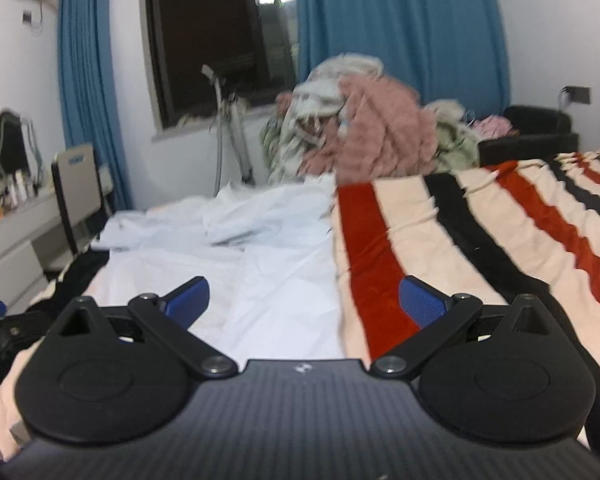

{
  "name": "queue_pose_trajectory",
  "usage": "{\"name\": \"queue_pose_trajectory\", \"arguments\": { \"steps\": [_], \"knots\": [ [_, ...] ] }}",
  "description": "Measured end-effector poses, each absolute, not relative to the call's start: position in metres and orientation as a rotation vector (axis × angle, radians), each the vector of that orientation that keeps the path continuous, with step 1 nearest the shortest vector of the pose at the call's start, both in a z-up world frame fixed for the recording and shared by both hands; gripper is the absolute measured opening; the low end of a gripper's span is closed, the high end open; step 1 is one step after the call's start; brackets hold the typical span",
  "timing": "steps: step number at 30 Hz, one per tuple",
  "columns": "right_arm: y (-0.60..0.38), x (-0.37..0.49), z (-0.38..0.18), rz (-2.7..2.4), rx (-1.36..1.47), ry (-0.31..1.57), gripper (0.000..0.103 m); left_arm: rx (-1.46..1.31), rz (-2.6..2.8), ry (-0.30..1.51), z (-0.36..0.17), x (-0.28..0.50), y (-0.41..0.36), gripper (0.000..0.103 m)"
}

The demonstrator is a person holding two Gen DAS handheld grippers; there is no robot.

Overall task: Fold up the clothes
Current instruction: 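Reach the right gripper to the shirt hem and grasp it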

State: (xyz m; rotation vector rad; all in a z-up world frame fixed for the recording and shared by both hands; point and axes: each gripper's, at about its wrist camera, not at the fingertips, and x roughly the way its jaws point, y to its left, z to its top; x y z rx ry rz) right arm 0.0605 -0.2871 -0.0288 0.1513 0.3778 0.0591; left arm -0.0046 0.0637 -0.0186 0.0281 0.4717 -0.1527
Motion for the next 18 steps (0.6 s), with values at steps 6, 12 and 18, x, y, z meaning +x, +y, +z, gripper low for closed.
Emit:
{"name": "queue_pose_trajectory", "arguments": {
  "steps": [6,12,18],
  "knots": [
    [-0.219,0.154,-0.005,0.239,0.063,0.436,0.101,-0.012,-0.130,0.441,-0.012,0.004,0.097,0.103],
    [-0.097,0.269,-0.022,0.447,-0.051,0.524,0.081,-0.108,-0.032,0.472,-0.023,0.033,0.132,0.103],
    [0.045,0.356,-0.076,0.534,-0.304,0.517,0.066,-0.255,0.102,0.411,-0.031,0.062,0.168,0.103]
  ]
}}
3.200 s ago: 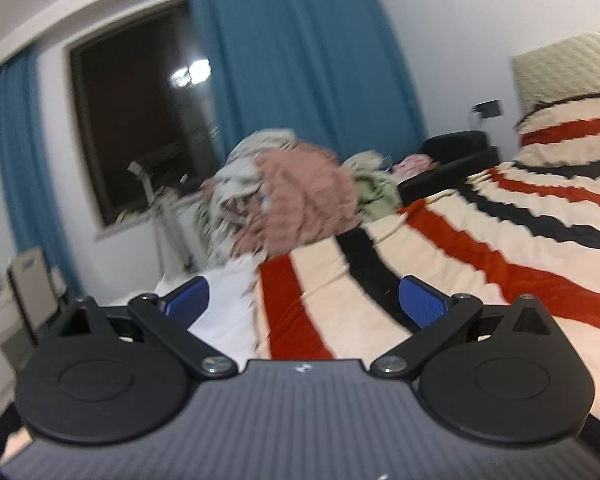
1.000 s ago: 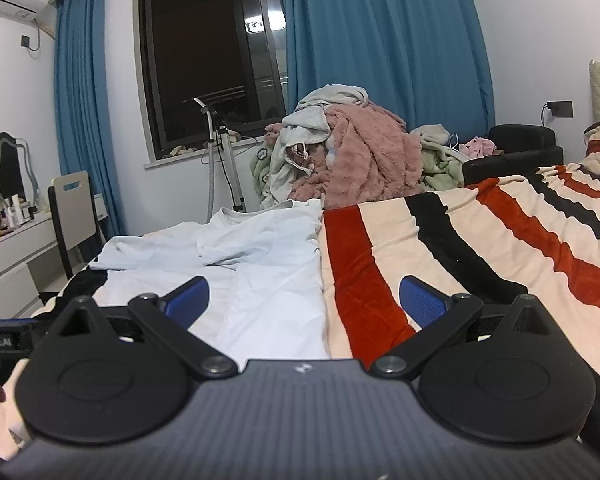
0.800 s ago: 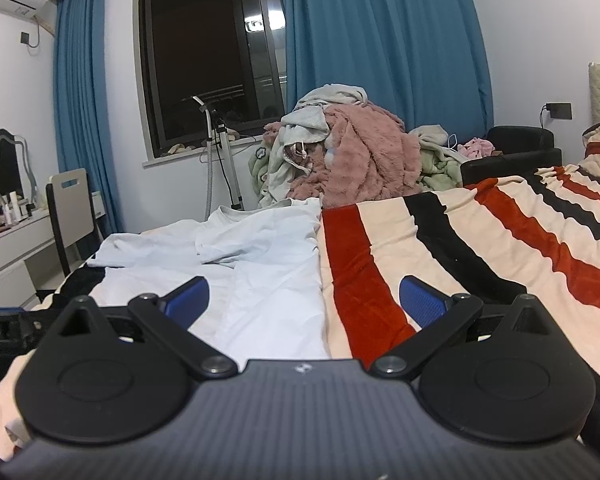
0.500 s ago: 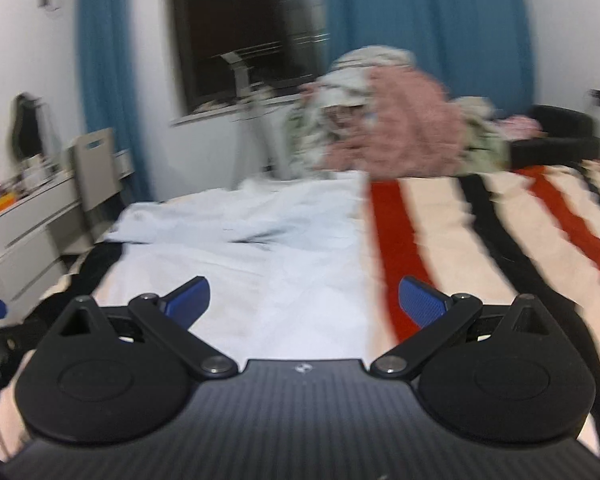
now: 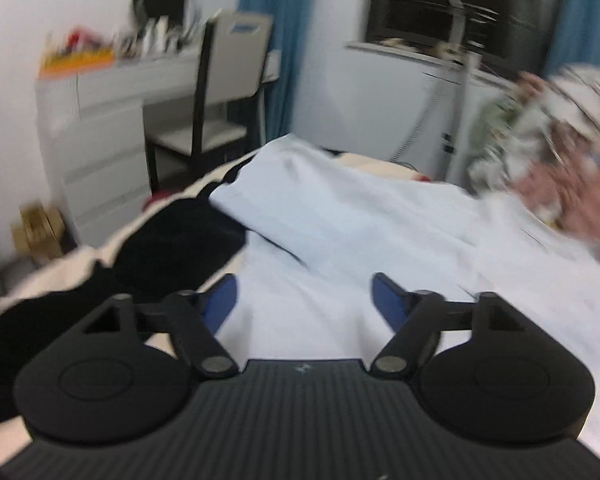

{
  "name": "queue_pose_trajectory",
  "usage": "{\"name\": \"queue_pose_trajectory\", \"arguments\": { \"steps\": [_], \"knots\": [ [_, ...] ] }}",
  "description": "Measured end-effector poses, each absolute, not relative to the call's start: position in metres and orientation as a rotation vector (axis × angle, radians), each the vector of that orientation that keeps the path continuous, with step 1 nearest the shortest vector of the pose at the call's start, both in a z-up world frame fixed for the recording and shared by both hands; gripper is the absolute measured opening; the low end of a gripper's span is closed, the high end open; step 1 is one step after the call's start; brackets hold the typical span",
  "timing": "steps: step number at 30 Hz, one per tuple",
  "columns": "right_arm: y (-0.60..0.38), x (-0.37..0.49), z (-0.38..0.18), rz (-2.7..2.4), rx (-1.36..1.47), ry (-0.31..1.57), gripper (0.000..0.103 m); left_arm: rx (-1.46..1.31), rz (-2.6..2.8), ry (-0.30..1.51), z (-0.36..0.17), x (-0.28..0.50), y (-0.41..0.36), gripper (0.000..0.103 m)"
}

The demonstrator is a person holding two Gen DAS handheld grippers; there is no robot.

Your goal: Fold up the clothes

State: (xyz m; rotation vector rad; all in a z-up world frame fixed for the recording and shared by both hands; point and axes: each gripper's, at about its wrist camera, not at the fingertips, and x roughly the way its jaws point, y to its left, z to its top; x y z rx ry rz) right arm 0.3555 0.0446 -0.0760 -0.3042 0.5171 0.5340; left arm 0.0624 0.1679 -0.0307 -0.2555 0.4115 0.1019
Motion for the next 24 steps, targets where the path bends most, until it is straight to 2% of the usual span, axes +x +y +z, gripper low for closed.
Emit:
{"name": "queue_pose_trajectory", "arguments": {
  "steps": [2,7,8,9,11,17,24],
  "knots": [
    [0.073,0.382,-0.094,0.505,-0.325,0.534,0.063,-0.300,0.155,0.444,-0.040,0.072,0.179,0.103],
    [0.112,0.421,-0.109,0.490,-0.324,0.453,0.063,-0.383,0.204,0.460,-0.058,0.095,0.195,0.103],
    [0.116,0.428,-0.108,0.482,-0.306,0.444,0.060,-0.399,0.214,0.463,-0.062,0.100,0.199,0.103],
    [0.119,0.435,-0.106,0.474,-0.289,0.435,0.052,-0.398,0.221,0.459,-0.064,0.102,0.200,0.103],
    [0.121,0.447,-0.099,0.427,-0.273,0.413,0.008,-0.392,0.229,0.455,-0.069,0.107,0.201,0.103],
    [0.077,0.453,-0.060,0.332,-0.217,0.296,0.006,-0.350,0.200,0.436,-0.069,0.109,0.188,0.103],
    [-0.083,0.453,-0.015,0.087,0.051,0.184,0.006,-0.286,0.038,0.389,-0.060,0.089,0.150,0.103]
  ]
}}
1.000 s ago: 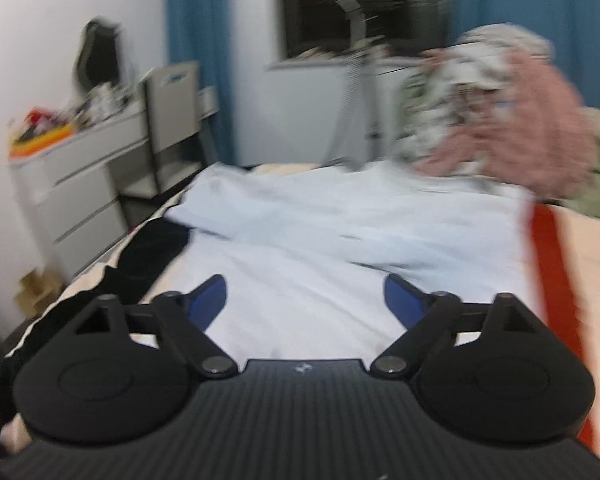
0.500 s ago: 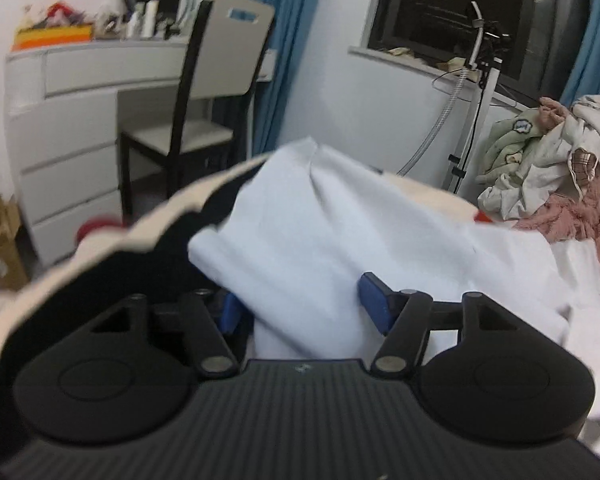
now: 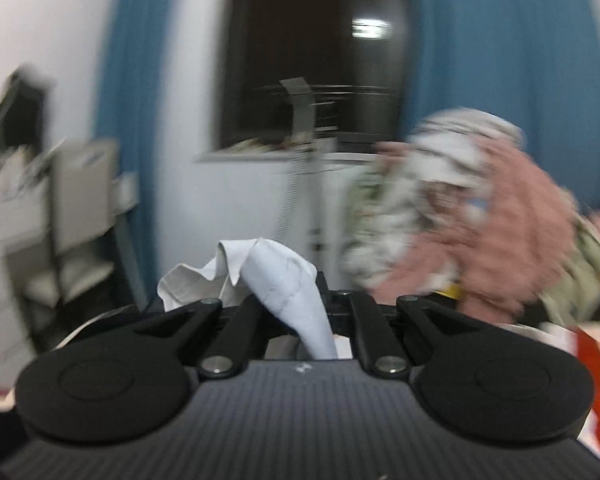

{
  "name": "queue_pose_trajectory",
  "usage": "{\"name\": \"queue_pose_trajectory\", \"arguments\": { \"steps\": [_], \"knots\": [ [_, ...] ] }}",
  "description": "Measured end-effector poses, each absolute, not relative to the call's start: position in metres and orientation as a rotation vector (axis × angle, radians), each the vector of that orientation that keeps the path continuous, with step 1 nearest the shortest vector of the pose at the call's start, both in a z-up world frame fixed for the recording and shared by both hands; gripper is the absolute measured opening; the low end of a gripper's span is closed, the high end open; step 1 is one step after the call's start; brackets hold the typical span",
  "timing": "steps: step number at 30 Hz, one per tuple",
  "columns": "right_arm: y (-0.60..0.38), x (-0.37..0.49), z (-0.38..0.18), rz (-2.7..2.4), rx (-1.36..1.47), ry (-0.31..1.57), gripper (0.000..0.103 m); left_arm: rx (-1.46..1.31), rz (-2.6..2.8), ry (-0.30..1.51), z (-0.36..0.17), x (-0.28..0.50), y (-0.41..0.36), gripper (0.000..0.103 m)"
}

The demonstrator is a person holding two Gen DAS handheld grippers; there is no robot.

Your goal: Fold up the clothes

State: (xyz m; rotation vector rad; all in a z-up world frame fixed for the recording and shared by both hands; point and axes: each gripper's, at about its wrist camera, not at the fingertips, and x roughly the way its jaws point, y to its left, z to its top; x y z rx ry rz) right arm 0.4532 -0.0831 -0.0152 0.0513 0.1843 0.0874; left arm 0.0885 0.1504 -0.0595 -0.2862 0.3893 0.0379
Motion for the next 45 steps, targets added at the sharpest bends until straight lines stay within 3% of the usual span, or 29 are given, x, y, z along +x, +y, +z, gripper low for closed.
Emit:
{"name": "queue_pose_trajectory", "arguments": {
  "steps": [9,10,11,13,22,35,45],
  "knots": [
    [-0.257,0.478,-0.090,-0.164,0.184,0.388,0.012,-0.196,-0.132,0.414,-0.082,0.099,0.102,0.103],
    [-0.264,0.481,-0.098,-0.138,0.194,0.428,0.022,-0.191,-0.141,0.425,-0.087,0.103,0.098,0.103],
    [-0.267,0.481,-0.101,-0.120,0.197,0.440,0.051,-0.186,-0.147,0.433,-0.090,0.106,0.094,0.103],
    [-0.268,0.475,-0.101,-0.086,0.198,0.426,0.094,-0.179,-0.152,0.444,-0.094,0.111,0.091,0.103],
    [-0.268,0.408,-0.064,0.015,0.203,0.376,0.093,-0.155,-0.196,0.432,-0.095,0.109,0.085,0.103],
    [-0.280,0.145,0.012,0.098,0.157,0.276,0.093,-0.112,-0.271,0.366,-0.055,0.040,0.082,0.103],
    [-0.290,0.011,-0.030,0.094,0.207,0.319,0.093,-0.099,-0.216,0.469,-0.056,0.006,0.073,0.103]
  ]
}}
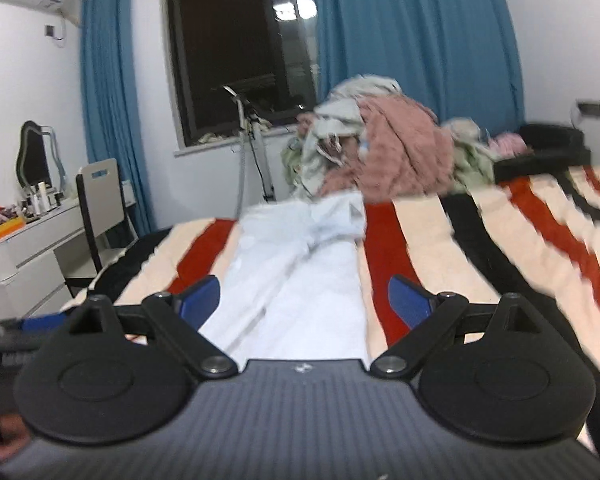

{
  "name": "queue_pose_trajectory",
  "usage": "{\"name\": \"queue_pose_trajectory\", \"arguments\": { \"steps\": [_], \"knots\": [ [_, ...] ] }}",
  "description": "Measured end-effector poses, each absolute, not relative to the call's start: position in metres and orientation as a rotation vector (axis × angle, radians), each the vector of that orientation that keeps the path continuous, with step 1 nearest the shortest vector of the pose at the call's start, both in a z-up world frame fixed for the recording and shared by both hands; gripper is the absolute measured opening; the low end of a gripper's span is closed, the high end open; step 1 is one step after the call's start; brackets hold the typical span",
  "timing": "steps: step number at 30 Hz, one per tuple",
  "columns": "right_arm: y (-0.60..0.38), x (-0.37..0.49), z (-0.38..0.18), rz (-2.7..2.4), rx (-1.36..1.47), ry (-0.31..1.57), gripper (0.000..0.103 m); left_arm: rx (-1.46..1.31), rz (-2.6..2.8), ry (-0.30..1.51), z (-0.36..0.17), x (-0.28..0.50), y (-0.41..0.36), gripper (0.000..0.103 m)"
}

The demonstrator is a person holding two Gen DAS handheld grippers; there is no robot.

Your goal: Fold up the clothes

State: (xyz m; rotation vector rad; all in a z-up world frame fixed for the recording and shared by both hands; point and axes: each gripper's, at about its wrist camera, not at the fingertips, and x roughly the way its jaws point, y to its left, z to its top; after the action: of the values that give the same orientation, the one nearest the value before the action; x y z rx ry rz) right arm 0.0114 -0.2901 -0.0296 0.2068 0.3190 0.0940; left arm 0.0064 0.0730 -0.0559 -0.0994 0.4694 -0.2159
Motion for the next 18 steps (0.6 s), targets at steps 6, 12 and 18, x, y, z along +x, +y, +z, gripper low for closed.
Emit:
{"name": "queue_pose_trajectory", "arguments": {
  "steps": [6,12,18],
  "knots": [
    [-0.307,0.018,-0.047,0.036,0.309,0.426,0.093,-0.465,-0.027,0.734,-0.092,0.051,0.138,0.098],
    [-0.307,0.023,-0.058,0.051,0.346,0.488,0.093,-0.599,0.047,0.795,-0.115,0.066,0.161,0.077],
    [-0.317,0.017,-0.058,0.032,0.390,0.479,0.093,-0.492,0.058,0.763,-0.117,0.075,0.144,0.036]
  ]
}}
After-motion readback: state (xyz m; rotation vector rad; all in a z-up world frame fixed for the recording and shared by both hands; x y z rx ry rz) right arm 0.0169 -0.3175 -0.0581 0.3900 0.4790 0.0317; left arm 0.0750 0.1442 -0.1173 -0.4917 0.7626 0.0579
